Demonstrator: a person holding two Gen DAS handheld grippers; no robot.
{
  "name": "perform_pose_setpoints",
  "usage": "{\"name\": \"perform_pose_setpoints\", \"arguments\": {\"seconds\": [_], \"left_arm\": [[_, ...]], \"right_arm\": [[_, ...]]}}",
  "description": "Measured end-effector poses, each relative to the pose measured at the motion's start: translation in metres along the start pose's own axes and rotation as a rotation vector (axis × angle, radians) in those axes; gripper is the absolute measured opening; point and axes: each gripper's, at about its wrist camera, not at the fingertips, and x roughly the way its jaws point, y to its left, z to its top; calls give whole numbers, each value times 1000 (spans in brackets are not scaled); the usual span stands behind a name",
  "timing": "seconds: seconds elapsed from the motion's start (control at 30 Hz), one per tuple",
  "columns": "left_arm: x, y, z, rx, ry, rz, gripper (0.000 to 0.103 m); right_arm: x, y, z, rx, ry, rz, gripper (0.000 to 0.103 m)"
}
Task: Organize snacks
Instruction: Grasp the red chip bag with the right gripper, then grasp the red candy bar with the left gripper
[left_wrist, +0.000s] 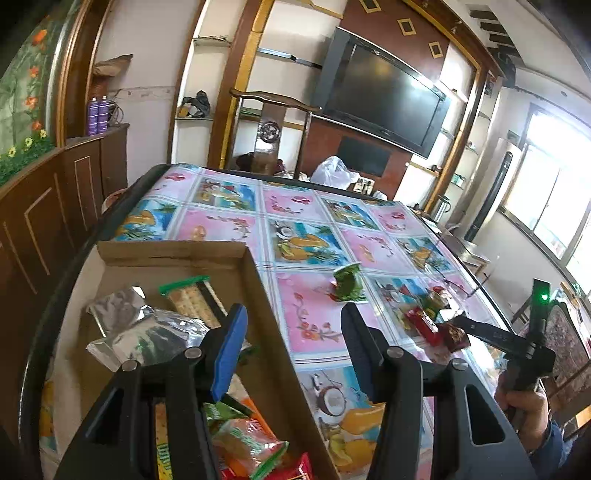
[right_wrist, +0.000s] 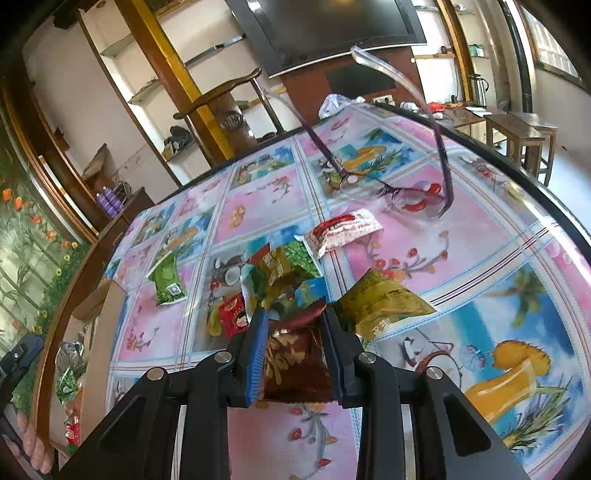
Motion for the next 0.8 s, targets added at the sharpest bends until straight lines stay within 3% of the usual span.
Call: {"name": "perform_pose_setpoints", "arguments": {"seconds": [0.2, 0.4, 0.6, 0.8], "left_arm": [[-1, -15, -5, 18, 12, -41, 54], [6, -49, -14, 55, 75, -92, 57], [36, -95, -20, 8, 219, -181, 57], [100, -139, -16, -34, 374, -159, 57]], "right_arm": [[14, 8, -7, -85, 31, -57, 39], [15, 12, -9, -127, 28, -68, 37], [-16, -3, -1, -50, -87, -9, 36], [-40, -24, 5, 28, -164, 10, 37]]}}
